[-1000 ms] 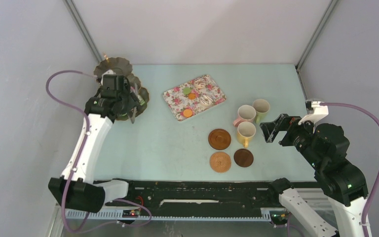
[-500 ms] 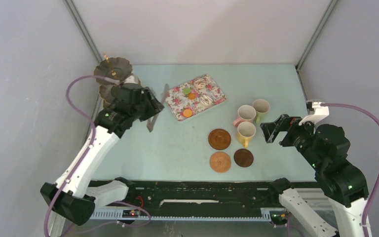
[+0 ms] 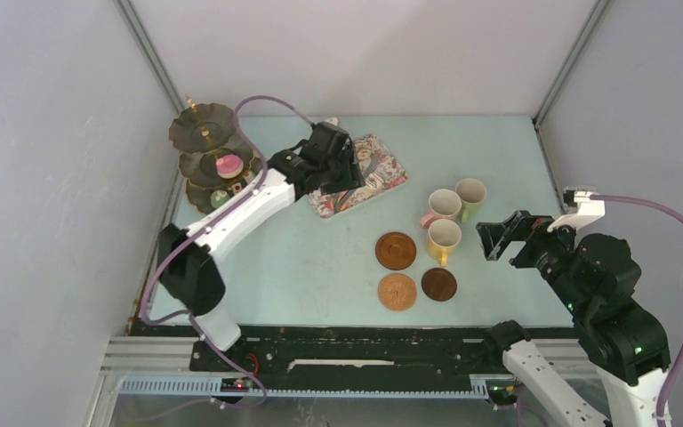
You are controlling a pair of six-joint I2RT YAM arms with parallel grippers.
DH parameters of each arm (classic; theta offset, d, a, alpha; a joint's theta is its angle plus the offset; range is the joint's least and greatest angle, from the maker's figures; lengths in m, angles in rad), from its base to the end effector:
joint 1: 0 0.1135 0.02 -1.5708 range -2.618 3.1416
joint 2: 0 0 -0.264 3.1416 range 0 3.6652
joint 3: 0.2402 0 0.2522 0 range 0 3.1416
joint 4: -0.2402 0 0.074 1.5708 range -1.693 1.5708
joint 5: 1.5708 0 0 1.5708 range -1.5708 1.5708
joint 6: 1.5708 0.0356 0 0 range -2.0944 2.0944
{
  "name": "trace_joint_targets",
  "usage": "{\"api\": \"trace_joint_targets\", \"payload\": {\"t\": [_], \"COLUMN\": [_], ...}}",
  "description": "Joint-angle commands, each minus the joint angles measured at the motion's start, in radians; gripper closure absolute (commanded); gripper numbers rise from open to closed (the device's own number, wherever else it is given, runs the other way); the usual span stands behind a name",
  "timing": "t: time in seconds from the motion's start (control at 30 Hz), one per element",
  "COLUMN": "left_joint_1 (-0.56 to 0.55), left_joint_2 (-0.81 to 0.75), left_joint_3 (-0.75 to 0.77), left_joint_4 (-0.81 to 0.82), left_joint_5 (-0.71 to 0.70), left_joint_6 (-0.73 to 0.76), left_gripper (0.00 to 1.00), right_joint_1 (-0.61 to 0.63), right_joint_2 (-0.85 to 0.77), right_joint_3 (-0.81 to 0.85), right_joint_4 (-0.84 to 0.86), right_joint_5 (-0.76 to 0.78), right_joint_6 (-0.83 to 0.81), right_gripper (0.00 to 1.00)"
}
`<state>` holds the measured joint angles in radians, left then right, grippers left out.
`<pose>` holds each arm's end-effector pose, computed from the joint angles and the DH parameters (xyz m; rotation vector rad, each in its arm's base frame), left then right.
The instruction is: Serve the afternoon tea
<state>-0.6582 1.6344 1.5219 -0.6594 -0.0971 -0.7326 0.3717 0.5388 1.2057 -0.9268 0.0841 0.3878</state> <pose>0.2911 -0.2207 0.3328 -0.1390 2.4069 -0.5620 0.0519 0.0170 0.4195 0.0749 1.8525 0.4557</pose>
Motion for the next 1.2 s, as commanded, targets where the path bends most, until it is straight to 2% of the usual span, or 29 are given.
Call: {"api": "trace_joint_targets", "payload": {"t": [0.0,0.23,0.4,1.17], "left_joint_1": [-0.004,-0.011,-0.015,-0.022], "left_joint_2": [0.115,0.304,0.385,0.548], "left_joint_3": [0.169,0.387,0.476,0.573], "left_joint_4": [-0.045,-0.157,-0.211,-0.258], "left_joint_5": [-0.004,-0.017,-0.04,-0.038], "left_joint_6": [0.058,0.157,0.211,0.262], "left_gripper": [0.4,0.4,0.38,0.38], "right_joint_1": [-0.001,-0.001,-0.001,-0.002], "right_joint_2": [-0.015,-0.015,-0.012,-0.014], "right_joint_3": [0.0,-0.001,0.0,0.0], "right_joint_4": [0.004,0.004,0.004,0.005], "right_joint_5": [0.04,0.054,0.051,0.053], "right_joint_6": [-0.013,-0.017,-0.019,-0.02], "right_gripper": [0.0,0.0,0.0,0.0]}}
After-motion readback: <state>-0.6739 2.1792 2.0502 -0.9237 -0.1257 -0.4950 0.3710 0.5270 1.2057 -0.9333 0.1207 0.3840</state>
